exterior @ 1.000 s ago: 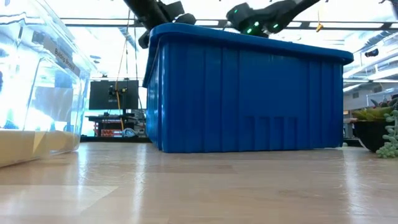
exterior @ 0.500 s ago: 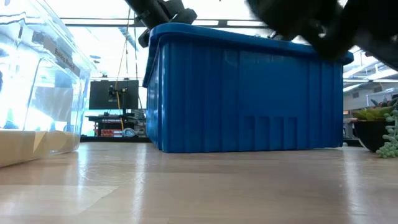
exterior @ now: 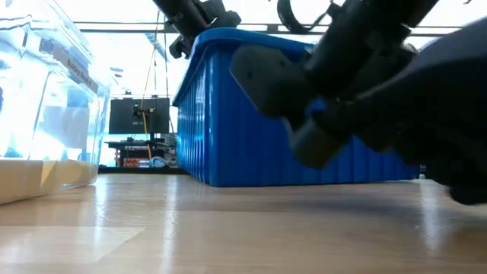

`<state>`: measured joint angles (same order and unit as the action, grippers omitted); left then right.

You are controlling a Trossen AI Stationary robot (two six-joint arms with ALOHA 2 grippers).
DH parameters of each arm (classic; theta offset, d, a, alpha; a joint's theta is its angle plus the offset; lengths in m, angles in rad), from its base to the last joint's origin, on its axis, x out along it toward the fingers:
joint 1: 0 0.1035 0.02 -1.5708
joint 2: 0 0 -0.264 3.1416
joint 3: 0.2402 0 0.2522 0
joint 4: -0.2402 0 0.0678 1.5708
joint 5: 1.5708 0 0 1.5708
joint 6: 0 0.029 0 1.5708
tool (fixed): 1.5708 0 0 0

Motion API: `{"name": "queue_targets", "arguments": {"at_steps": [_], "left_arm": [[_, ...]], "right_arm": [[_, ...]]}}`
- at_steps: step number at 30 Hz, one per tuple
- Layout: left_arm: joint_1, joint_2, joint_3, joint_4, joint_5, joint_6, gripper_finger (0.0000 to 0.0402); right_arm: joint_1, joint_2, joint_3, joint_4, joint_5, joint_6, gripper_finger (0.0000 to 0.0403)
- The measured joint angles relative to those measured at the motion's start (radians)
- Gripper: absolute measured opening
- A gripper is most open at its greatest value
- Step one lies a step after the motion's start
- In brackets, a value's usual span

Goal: Sort Items/Unsort Items

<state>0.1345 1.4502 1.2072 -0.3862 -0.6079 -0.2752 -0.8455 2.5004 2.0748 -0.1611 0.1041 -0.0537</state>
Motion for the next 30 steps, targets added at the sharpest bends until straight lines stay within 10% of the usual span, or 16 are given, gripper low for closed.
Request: {"name": "queue_targets", "arguments": {"at_steps": [24, 30], "left_arm": [[-0.019, 0.0, 0.007, -0.02, 0.084, -0.003, 0.0248], [-0.039, 0.0, 0.116, -0.186, 0.084, 0.008, 0.0248]], "right_arm": [[0.085, -0.179, 0.004, -0.688, -0.083, -0.083, 0.0291], [0.112, -0.289, 0.007, -0.707, -0.085, -0.327, 0.0291]]}}
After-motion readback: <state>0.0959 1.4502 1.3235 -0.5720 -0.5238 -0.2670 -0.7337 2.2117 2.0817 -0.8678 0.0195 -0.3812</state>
